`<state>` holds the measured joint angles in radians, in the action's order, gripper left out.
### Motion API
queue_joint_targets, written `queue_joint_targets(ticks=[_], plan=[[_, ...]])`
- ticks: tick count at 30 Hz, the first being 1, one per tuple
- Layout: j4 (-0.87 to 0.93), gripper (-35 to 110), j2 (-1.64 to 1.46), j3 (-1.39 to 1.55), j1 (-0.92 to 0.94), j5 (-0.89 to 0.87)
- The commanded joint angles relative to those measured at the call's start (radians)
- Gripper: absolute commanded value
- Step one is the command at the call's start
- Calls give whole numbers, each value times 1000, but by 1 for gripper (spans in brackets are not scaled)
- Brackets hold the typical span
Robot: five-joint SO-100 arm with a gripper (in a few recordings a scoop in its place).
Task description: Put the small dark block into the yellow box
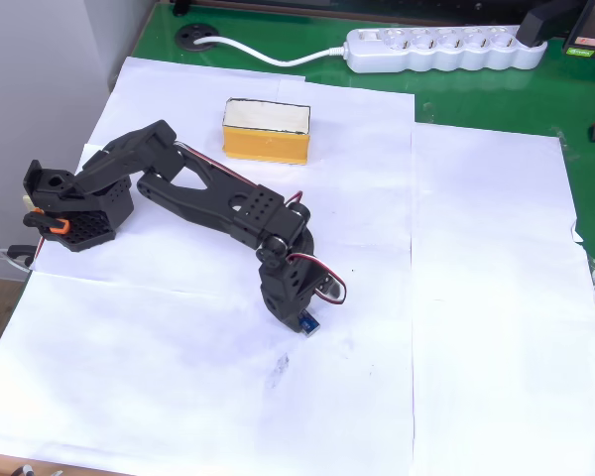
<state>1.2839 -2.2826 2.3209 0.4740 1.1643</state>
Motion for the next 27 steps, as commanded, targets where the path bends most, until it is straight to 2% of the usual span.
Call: queue_joint_targets(ticks=[1,5,10,21,27], plan=[[5,17,23,41,0,20],[14,14,25,41,-2,18],[21,0,25,41,-2,28],[92,0,63,87,-12,6],[94,0,206,109,-3,26]])
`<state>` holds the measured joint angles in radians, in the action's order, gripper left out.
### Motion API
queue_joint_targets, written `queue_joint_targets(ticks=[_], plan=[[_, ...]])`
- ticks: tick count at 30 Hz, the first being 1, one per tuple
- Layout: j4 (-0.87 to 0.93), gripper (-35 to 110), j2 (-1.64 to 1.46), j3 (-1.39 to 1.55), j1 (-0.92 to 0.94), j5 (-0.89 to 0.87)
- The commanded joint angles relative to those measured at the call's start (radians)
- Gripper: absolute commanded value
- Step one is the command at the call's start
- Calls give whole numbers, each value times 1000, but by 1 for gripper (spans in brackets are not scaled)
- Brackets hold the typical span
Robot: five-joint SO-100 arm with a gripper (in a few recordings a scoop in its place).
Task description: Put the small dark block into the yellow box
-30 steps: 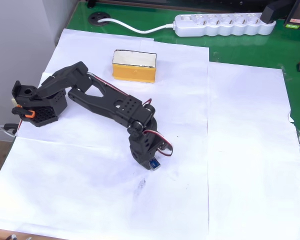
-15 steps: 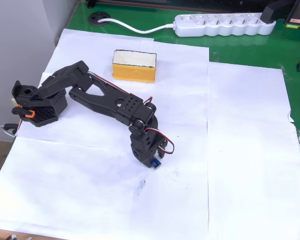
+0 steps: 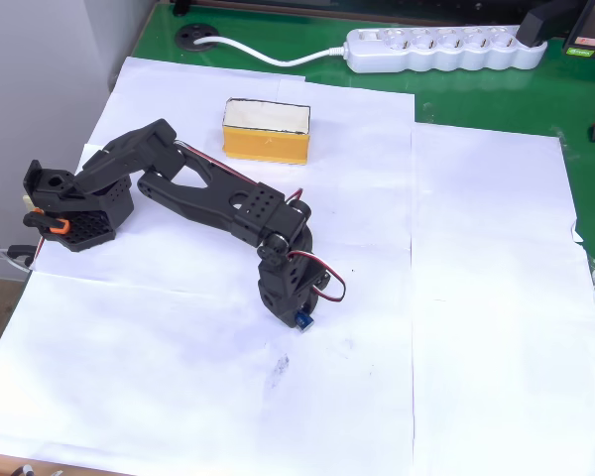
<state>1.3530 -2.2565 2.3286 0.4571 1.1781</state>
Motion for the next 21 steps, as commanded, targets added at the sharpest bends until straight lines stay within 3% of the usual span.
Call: queue_joint_targets(ticks=[1,8,14,21], plan=[[35,0,209,117,15,-2],[163,0,402,230,-15,-52],[256,0,637,181,-163,-23],[97,0,945,-175,-465,-120]])
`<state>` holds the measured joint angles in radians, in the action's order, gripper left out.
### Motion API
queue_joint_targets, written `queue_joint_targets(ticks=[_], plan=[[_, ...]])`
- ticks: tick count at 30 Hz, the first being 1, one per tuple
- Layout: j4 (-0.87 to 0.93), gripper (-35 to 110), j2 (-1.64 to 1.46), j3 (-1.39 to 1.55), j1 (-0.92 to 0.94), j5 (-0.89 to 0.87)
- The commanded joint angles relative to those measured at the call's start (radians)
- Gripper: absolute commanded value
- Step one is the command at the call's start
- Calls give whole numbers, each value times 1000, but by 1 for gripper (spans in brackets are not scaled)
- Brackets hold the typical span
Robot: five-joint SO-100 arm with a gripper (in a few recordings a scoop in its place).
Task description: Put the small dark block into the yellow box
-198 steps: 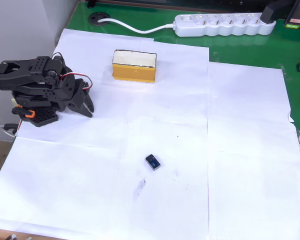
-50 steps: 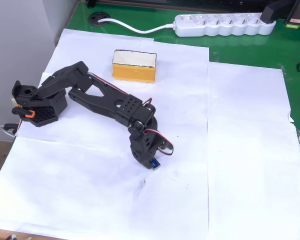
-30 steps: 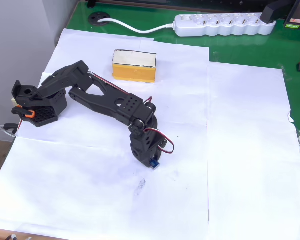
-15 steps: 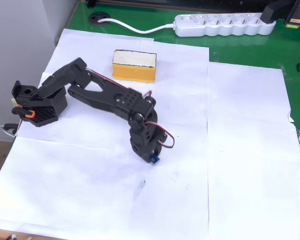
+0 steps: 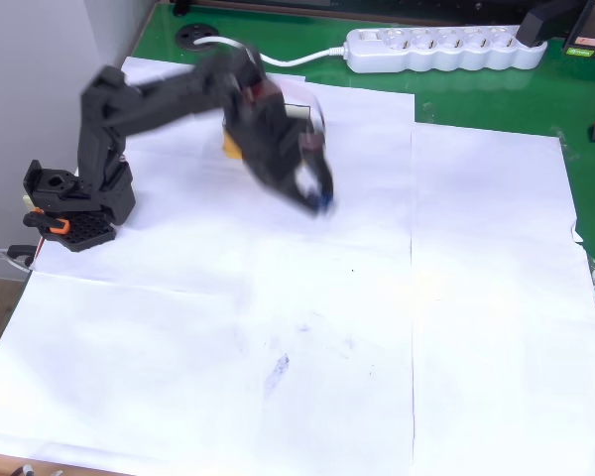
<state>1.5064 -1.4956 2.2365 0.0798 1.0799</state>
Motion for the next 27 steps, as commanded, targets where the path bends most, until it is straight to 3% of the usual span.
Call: queue_joint_targets(ticks=[1,7,15,27], plan=[[-81,0,224,-141,-132,-25],[-155,0,345,-388,-374,-31],[-158,0,290,-494,-580,-28],[-334,0,170,-669,-649,75]])
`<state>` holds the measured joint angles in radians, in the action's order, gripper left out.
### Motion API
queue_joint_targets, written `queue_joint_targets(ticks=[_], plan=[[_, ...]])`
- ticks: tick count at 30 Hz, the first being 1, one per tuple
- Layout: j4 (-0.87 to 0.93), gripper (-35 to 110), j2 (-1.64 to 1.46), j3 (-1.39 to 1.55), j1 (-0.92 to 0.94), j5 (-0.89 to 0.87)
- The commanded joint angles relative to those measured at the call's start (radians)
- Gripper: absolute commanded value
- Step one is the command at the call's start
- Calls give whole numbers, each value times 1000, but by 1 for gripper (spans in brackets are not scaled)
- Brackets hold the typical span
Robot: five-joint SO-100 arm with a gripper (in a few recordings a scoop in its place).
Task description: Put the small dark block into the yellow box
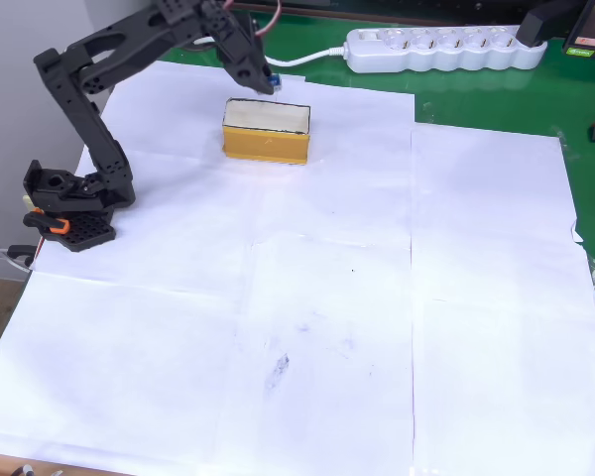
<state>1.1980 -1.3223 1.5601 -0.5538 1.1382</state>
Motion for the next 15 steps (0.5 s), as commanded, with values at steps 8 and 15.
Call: queue_joint_targets(ticks=[8,15], plan=[[-26,20,-37,-6,-21,87],[-32,37,-28,-2,-14,104]])
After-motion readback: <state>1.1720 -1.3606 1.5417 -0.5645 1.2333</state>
